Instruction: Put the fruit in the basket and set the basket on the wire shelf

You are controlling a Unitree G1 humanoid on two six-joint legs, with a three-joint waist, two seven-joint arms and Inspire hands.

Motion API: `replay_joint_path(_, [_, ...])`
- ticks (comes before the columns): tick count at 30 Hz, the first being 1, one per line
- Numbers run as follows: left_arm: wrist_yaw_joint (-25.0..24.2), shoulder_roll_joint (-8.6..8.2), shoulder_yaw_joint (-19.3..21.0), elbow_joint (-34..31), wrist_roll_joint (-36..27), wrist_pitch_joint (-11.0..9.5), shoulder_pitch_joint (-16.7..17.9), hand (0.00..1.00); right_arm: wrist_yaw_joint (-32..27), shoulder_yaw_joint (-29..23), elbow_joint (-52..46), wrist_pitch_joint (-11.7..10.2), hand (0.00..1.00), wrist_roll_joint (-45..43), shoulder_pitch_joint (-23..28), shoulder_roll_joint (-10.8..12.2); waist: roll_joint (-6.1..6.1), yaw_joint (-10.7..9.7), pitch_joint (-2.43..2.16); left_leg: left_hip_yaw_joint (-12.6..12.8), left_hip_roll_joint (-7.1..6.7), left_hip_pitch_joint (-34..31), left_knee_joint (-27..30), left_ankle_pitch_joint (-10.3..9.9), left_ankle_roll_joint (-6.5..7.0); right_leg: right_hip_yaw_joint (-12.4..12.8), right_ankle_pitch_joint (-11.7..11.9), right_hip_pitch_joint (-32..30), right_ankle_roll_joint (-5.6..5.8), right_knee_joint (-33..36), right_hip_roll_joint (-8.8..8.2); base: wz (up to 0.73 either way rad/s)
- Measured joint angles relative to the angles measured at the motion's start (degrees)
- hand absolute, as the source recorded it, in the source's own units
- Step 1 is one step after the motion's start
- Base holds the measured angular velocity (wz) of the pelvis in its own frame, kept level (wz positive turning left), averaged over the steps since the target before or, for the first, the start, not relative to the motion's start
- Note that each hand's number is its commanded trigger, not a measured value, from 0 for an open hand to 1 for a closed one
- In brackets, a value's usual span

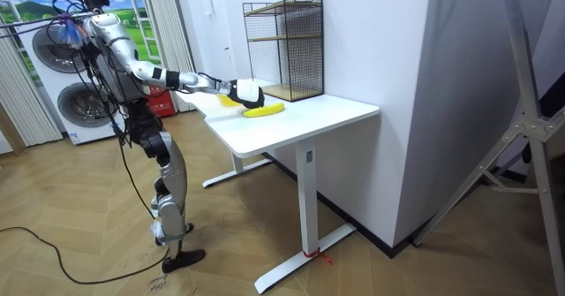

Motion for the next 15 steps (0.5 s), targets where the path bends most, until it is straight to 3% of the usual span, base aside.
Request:
replay_joint_path(9, [0.3, -0.24, 1.8, -0.26, -0.09, 0.01, -0.42, 0.0, -4.4, -2.17, -4.03, 0.03, 1.0, 0.35, -0.15, -0.09, -0.19, 0.05, -0.15, 0.94, 0.12, 0.16, -0.4, 0.05, 0.07, 0.95, 0.01, -0.62, 0.01, 0.29, 0.05, -0.06])
replay_joint_path(15, [1.31, -0.22, 1.27, -0.25, -0.62, -0.01, -0.15, 0.0, -6.08, -1.46, -8.3, 0.51, 1.0, 1.03, -0.15, -0.09, -0.6, 0.11, 0.05, 1.02, 0.13, 0.0, -0.4, 0.08, 0.11, 0.79, 0.01, -1.12, 0.01, 0.83, -0.04, 0.0])
